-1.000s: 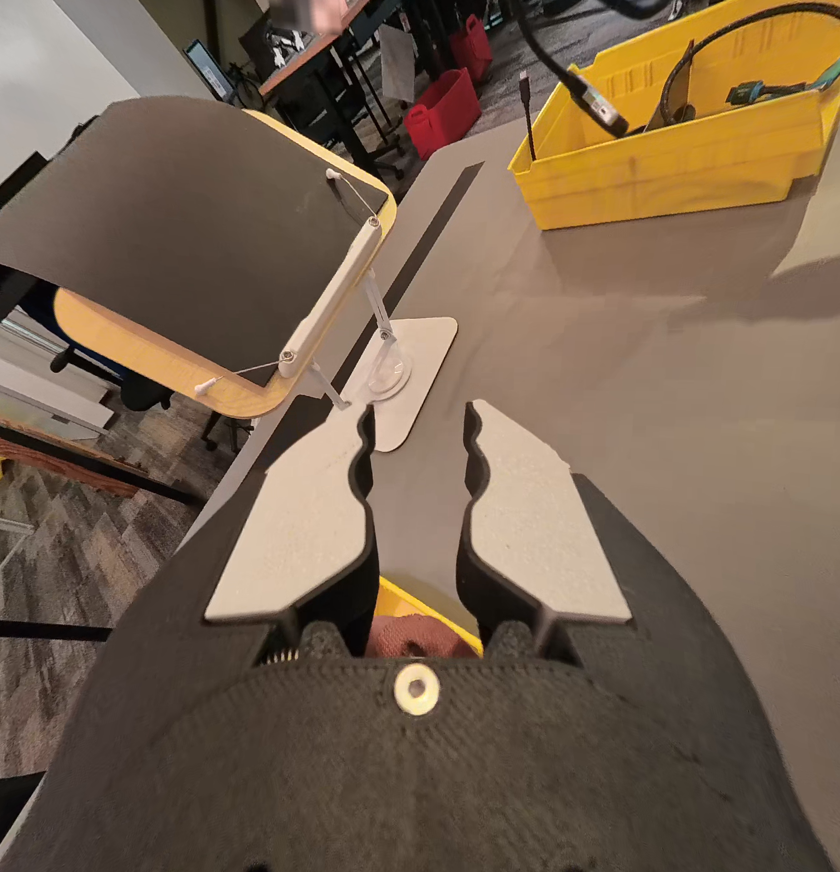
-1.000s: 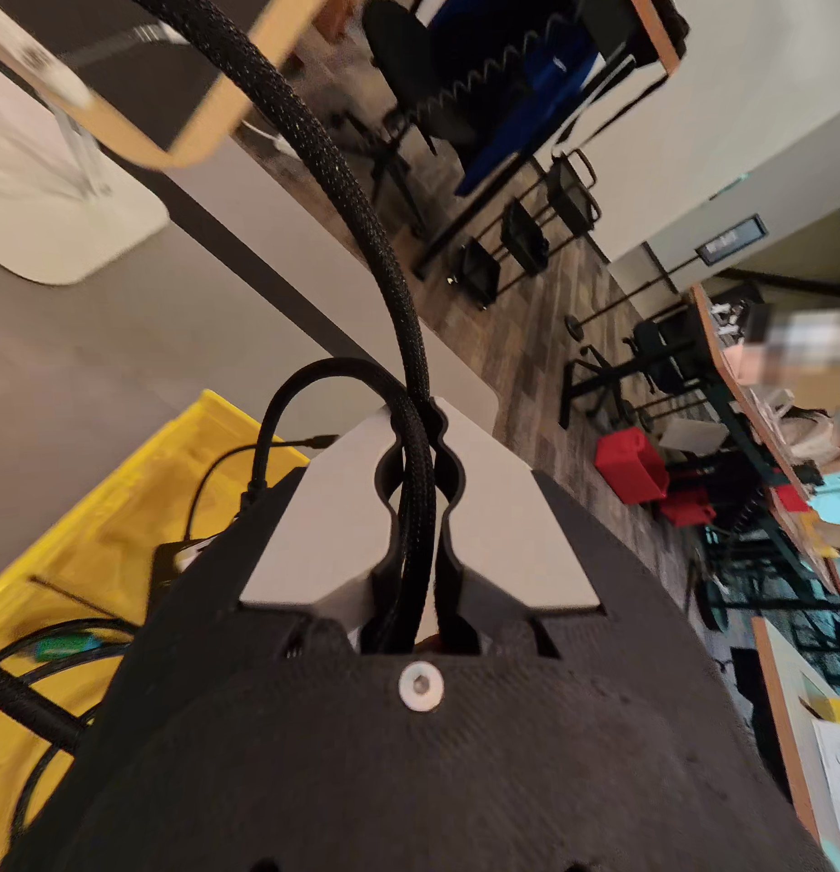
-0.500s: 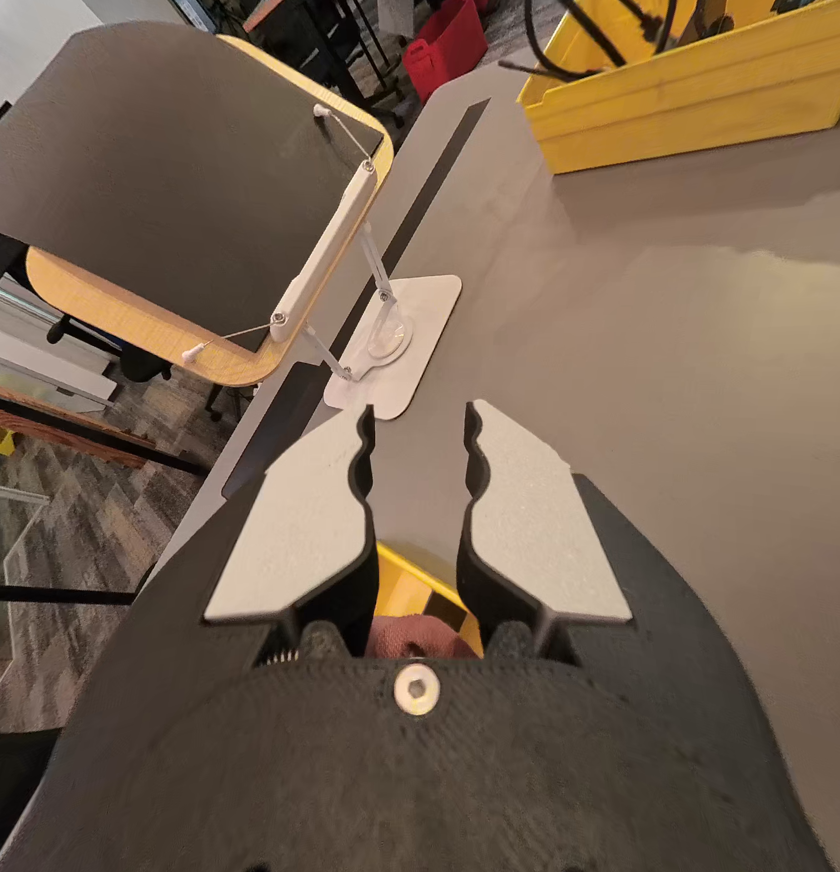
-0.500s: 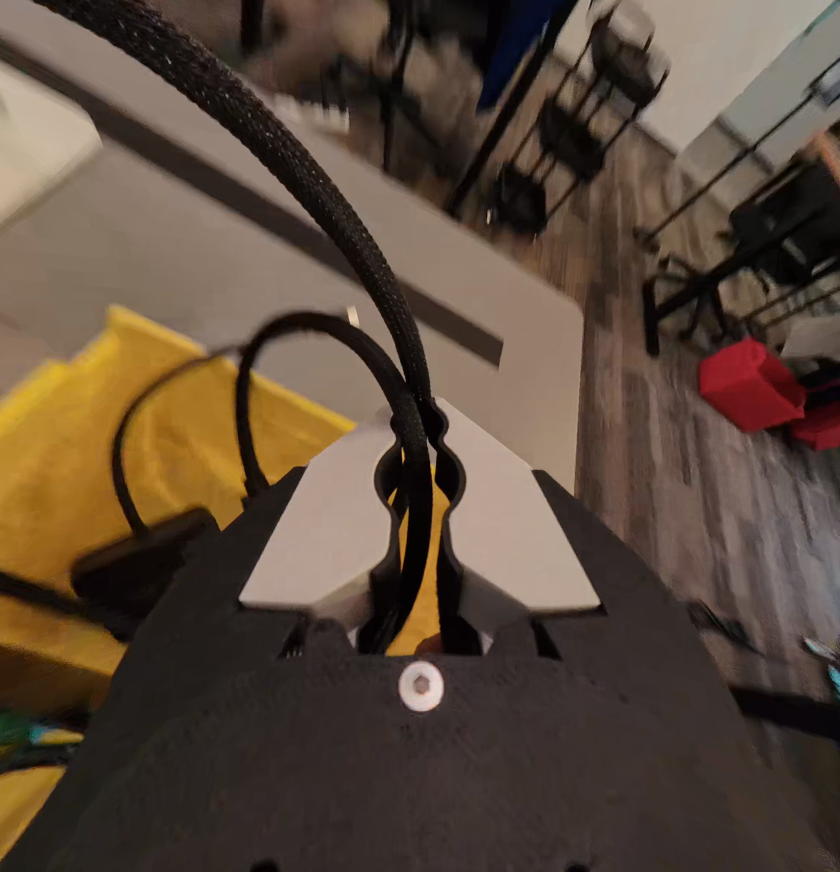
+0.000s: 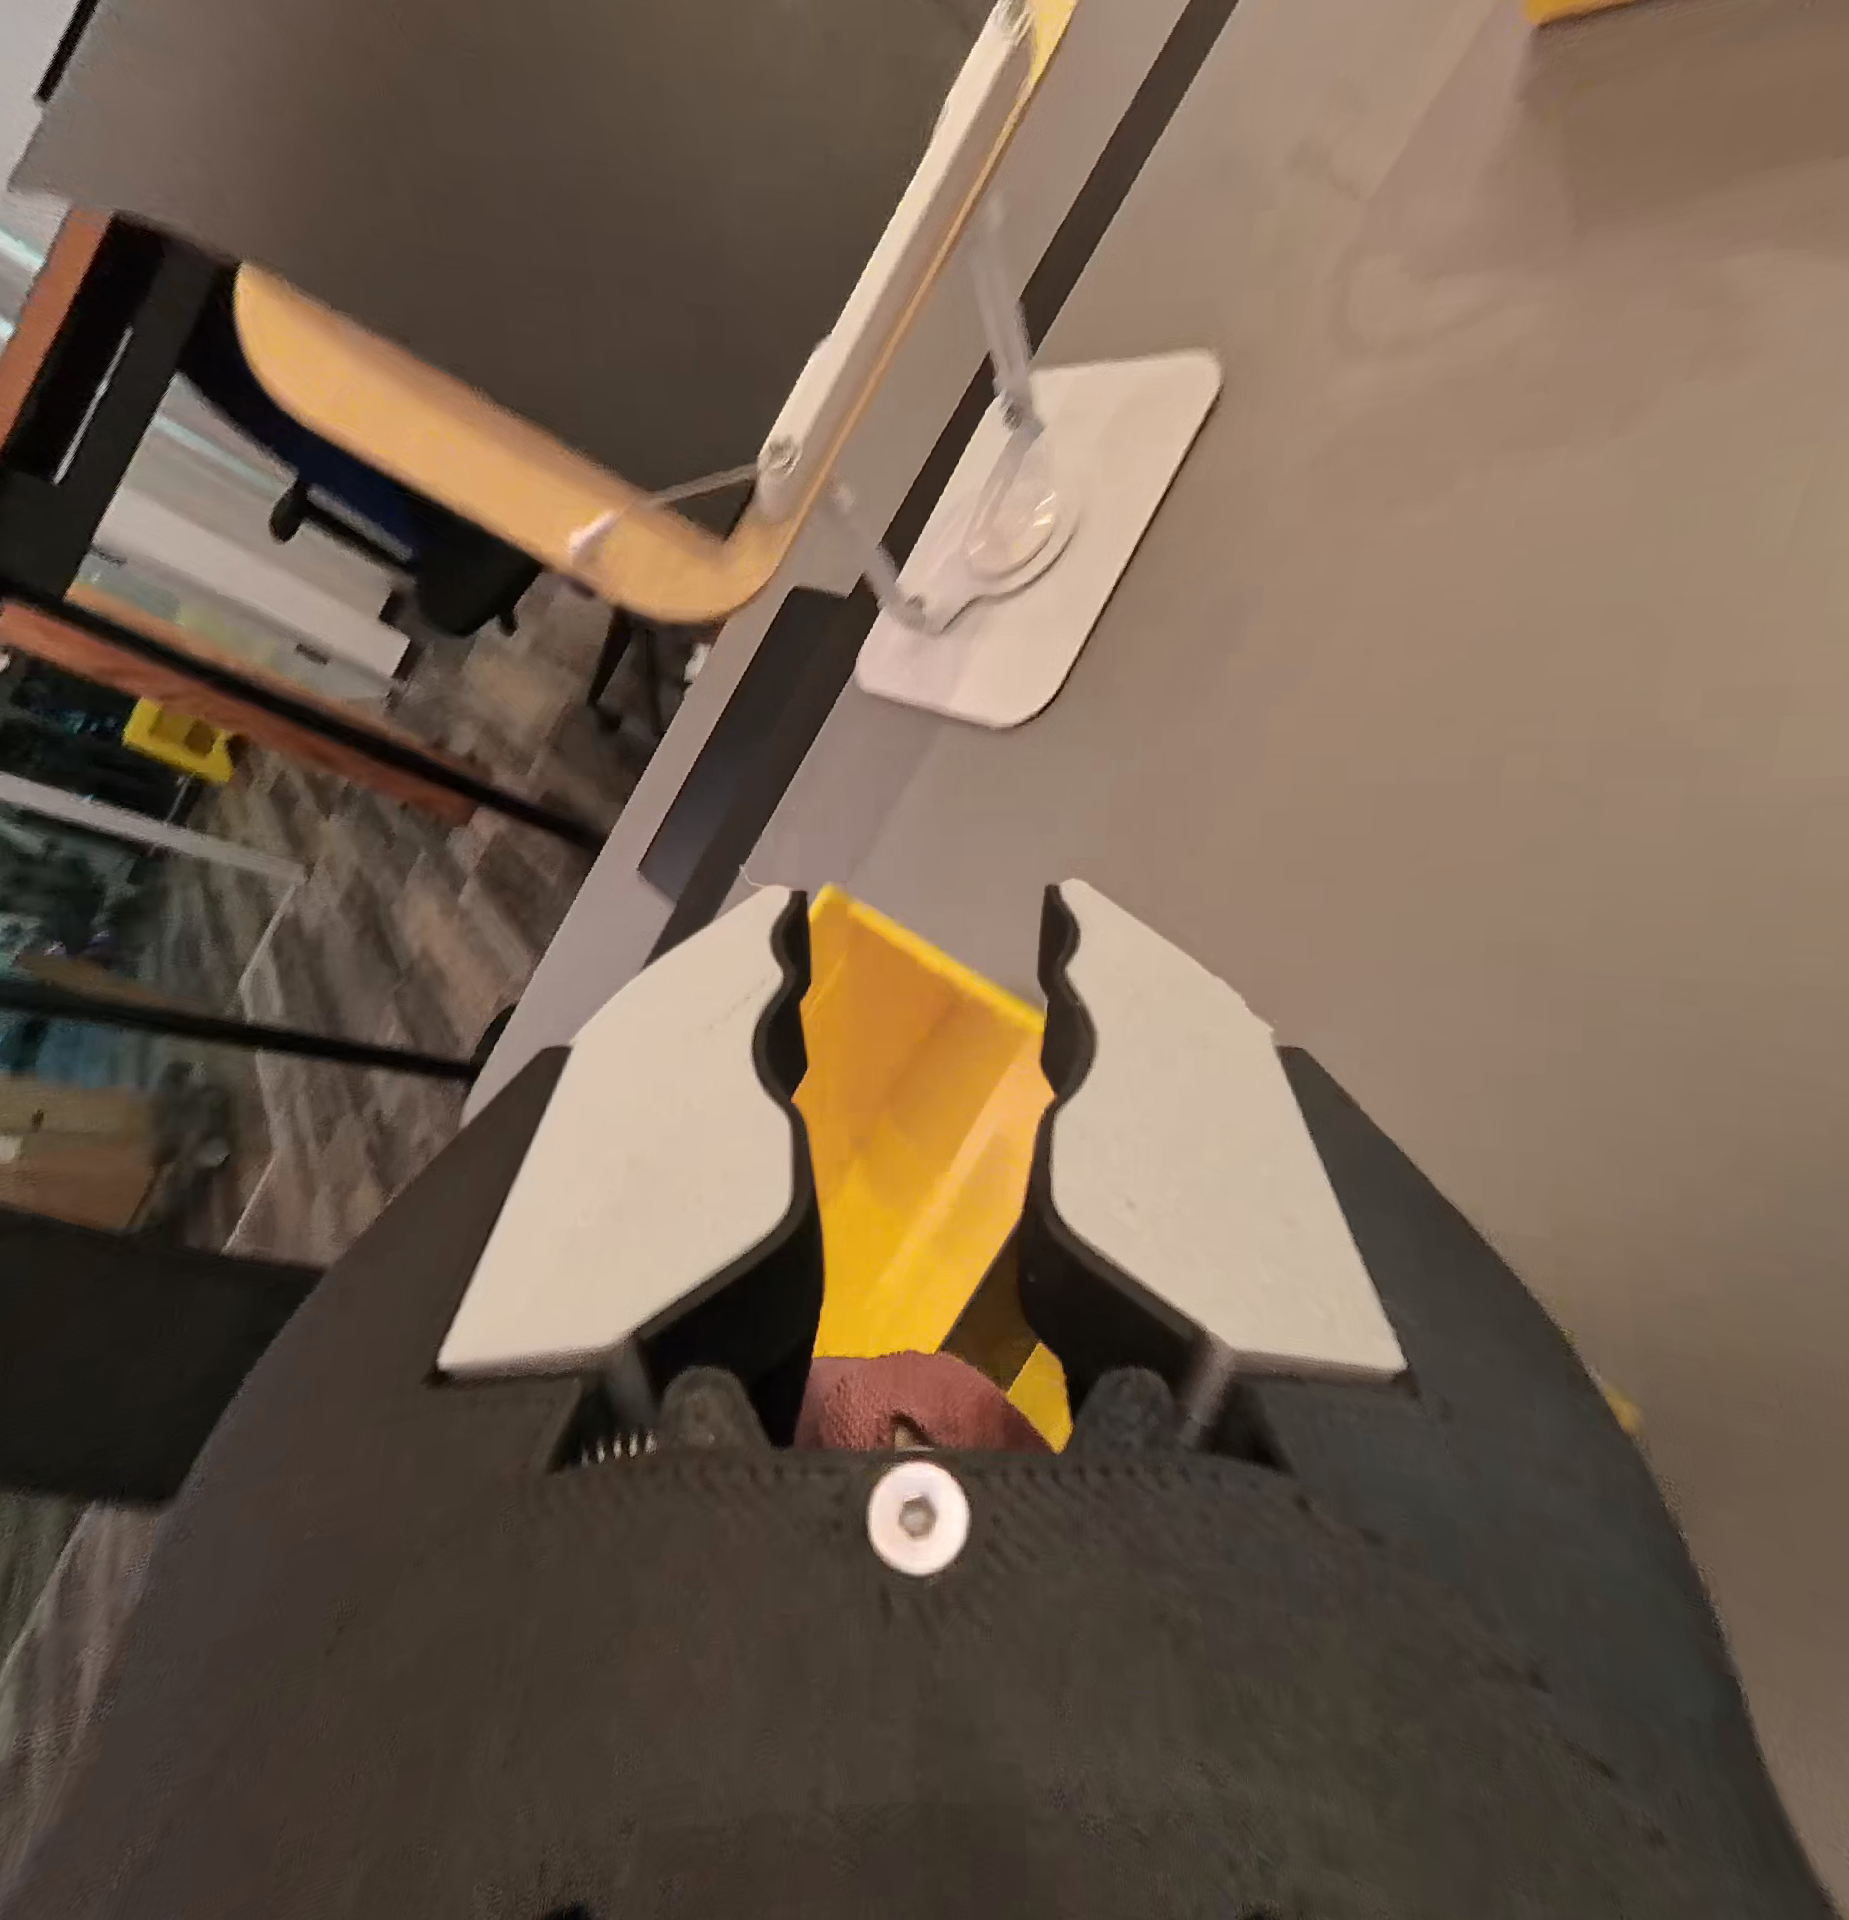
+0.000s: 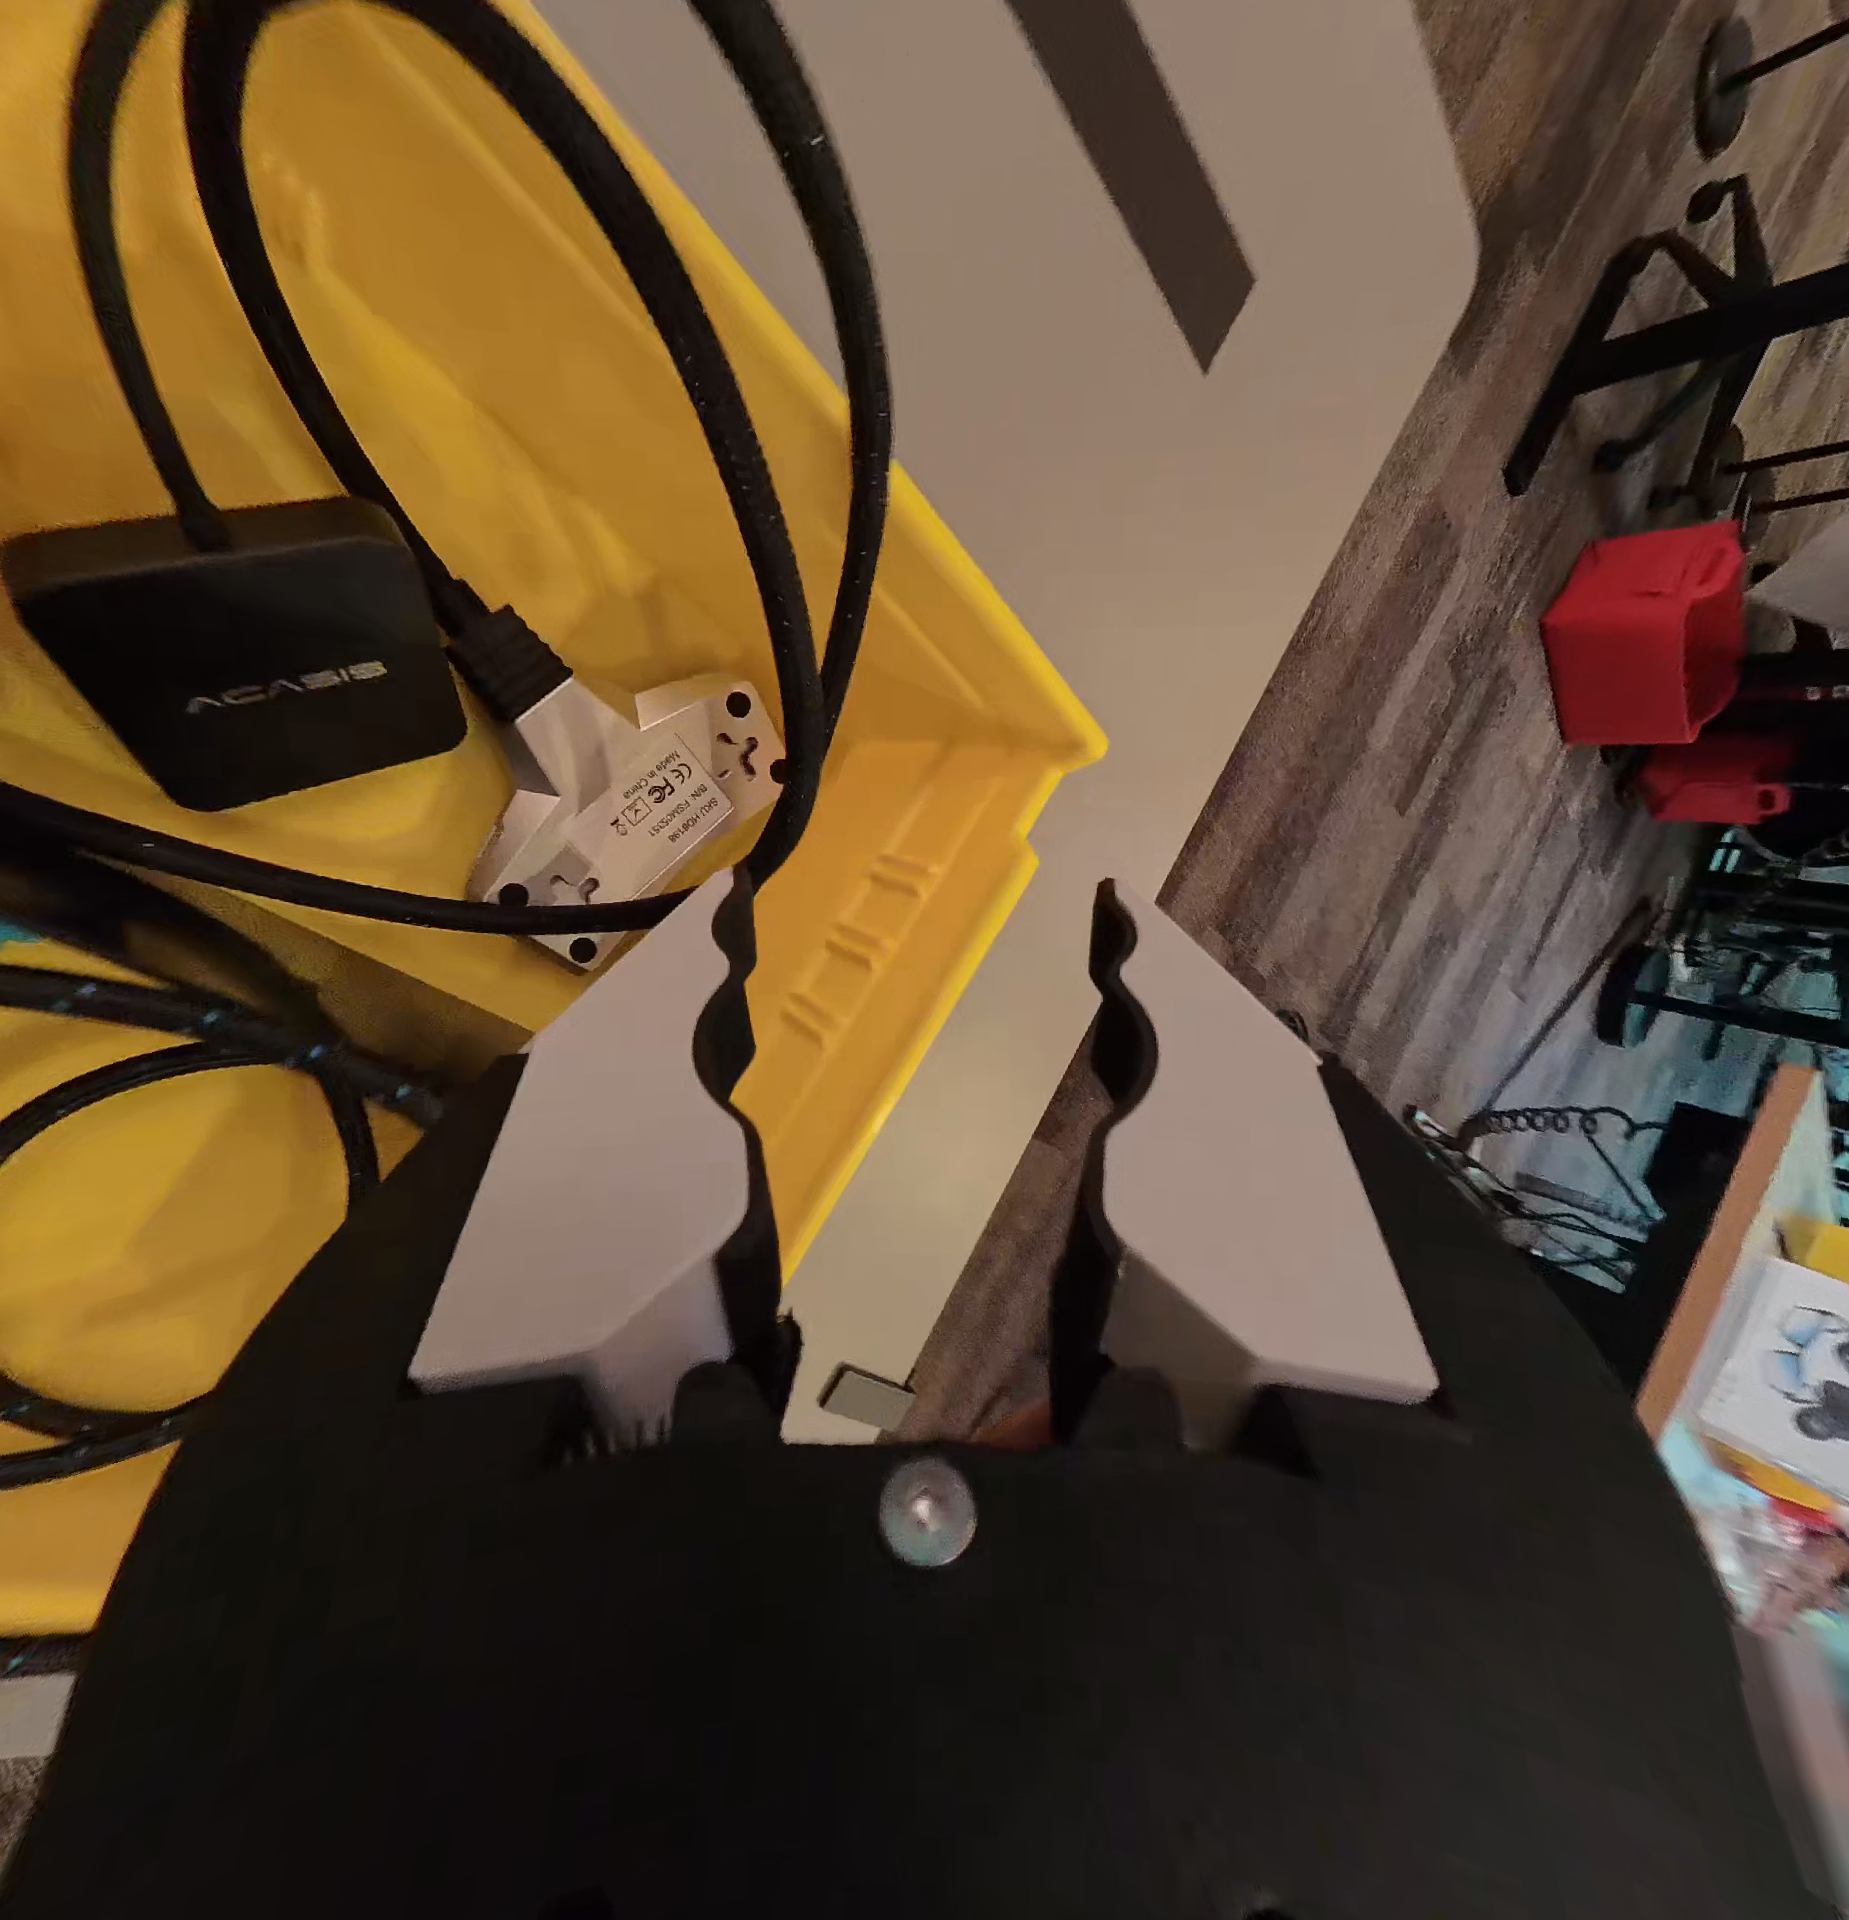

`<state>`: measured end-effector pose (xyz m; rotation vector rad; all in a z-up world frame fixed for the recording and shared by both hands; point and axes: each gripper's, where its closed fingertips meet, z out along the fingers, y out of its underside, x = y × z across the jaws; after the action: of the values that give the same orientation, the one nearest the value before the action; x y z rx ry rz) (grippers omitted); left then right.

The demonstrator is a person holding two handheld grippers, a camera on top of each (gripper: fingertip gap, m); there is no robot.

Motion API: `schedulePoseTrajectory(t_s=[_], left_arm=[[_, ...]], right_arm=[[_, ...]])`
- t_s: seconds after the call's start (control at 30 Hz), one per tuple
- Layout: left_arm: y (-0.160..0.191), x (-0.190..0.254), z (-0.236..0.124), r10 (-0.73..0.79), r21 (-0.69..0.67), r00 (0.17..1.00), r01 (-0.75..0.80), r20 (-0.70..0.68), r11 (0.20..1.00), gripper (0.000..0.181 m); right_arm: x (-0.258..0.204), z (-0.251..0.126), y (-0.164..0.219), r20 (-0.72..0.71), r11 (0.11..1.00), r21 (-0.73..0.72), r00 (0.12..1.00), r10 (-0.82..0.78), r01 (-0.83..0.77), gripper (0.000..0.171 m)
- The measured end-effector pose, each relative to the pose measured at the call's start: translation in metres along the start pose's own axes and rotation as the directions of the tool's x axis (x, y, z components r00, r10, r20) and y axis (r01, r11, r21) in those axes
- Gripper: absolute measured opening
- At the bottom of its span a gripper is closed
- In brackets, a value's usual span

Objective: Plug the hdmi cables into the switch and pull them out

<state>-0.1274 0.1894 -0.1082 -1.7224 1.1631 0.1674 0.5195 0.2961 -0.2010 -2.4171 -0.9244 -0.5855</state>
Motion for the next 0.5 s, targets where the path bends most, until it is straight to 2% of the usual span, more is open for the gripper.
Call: schedulePoseTrajectory(t_s=[0.03,0.13,0.2,0.3,0.37,0.43,0.5], left_arm=[[0.013,-0.009,-0.002,0.001,-0.046,0.999,0.000,0.033,0.999,0.044],[0.066,-0.033,-0.010,-0.023,-0.201,0.992,0.049,0.127,0.978,0.054],[0.106,-0.039,-0.018,-0.102,-0.271,0.983,0.140,0.150,0.952,0.063],[0.164,-0.045,-0.033,-0.268,-0.329,0.939,0.327,0.214,0.886,0.083],[0.202,-0.044,-0.045,-0.345,-0.367,0.902,0.423,0.260,0.828,0.087],[0.233,-0.030,-0.052,-0.443,-0.414,0.862,0.506,0.246,0.757,0.096],[0.255,-0.016,-0.055,-0.516,-0.441,0.823,0.564,0.237,0.698,0.097]], right_arm=[[0.002,-0.007,0.003,0.007,0.999,0.026,1.000,0.028,-0.029,0.067],[-0.001,-0.020,0.027,0.078,0.987,0.065,0.987,0.141,-0.146,0.078],[-0.013,-0.019,0.050,0.164,0.975,0.046,0.965,0.206,-0.216,0.088],[-0.030,-0.011,0.083,0.241,0.961,0.021,0.934,0.263,-0.276,0.087],[-0.045,-0.006,0.096,0.315,0.945,0.011,0.898,0.307,-0.327,0.083],[-0.059,-0.003,0.103,0.374,0.935,0.005,0.868,0.327,-0.354,0.082],[-0.073,-0.002,0.105,0.423,0.930,0.004,0.844,0.331,-0.367,0.074]])
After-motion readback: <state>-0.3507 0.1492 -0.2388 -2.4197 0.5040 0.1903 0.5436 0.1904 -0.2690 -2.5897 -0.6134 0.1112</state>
